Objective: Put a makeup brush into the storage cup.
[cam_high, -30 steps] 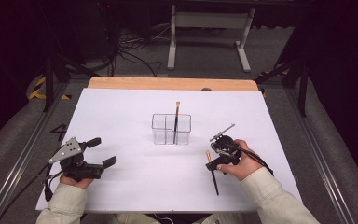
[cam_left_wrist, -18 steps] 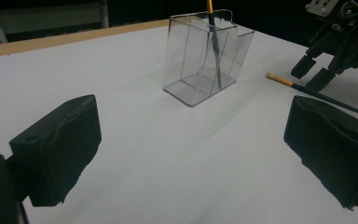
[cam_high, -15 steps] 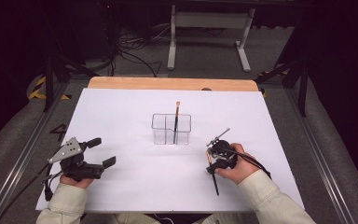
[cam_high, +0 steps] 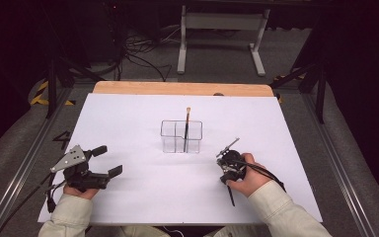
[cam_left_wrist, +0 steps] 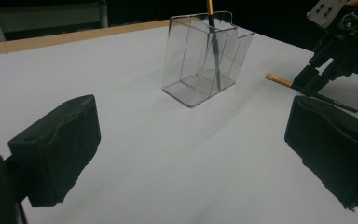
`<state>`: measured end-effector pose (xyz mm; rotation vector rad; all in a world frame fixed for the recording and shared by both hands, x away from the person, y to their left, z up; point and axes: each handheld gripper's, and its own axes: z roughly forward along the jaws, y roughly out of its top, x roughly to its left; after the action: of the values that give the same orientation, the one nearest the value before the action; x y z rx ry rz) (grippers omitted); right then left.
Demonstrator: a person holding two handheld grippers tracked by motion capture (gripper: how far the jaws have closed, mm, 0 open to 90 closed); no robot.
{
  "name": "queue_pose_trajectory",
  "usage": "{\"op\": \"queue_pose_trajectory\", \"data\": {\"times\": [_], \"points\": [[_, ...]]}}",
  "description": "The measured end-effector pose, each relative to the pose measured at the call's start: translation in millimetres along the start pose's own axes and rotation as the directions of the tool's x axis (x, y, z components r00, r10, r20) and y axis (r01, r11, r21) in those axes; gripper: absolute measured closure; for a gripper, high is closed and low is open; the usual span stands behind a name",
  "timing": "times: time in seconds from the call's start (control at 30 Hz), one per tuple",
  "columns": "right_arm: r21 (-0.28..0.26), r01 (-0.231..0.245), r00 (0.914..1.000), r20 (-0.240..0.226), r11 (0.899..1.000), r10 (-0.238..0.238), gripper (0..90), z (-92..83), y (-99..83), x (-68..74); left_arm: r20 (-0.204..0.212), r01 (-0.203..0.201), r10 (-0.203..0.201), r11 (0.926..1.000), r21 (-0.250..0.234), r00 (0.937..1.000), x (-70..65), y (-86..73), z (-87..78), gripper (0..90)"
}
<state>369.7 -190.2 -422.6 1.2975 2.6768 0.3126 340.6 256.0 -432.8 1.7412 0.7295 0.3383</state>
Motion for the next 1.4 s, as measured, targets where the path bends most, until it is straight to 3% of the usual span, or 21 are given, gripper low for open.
{"op": "queue_pose_trajectory", "data": {"times": [0.27,0.73,1.03,1.4], "points": [[0.060,0.004,1.0000,0.003,0.998,-0.004,83.5,0.2,6.5,7.1,-0.002,0.003,-0.003,1.0000,-0.002,1.0000,-0.1,0.0,-0.6,4.1],[0.077,0.010,0.9997,-0.025,0.997,-0.008,83.7,-0.4,9.1,3.5,0.000,-0.002,0.002,1.0000,0.002,1.0000,-0.1,0.0,0.1,4.2],[0.021,0.004,0.9991,-0.041,1.000,-0.003,83.8,-17.1,9.6,1.8,-0.001,0.000,0.000,1.0000,0.001,1.0000,-0.5,0.0,0.0,4.2],[-0.101,0.008,0.9987,-0.049,0.995,-0.013,83.7,-39.6,8.2,-2.4,-0.002,-0.005,0.005,1.0000,0.003,1.0000,-0.3,0.0,0.2,4.2]]}}
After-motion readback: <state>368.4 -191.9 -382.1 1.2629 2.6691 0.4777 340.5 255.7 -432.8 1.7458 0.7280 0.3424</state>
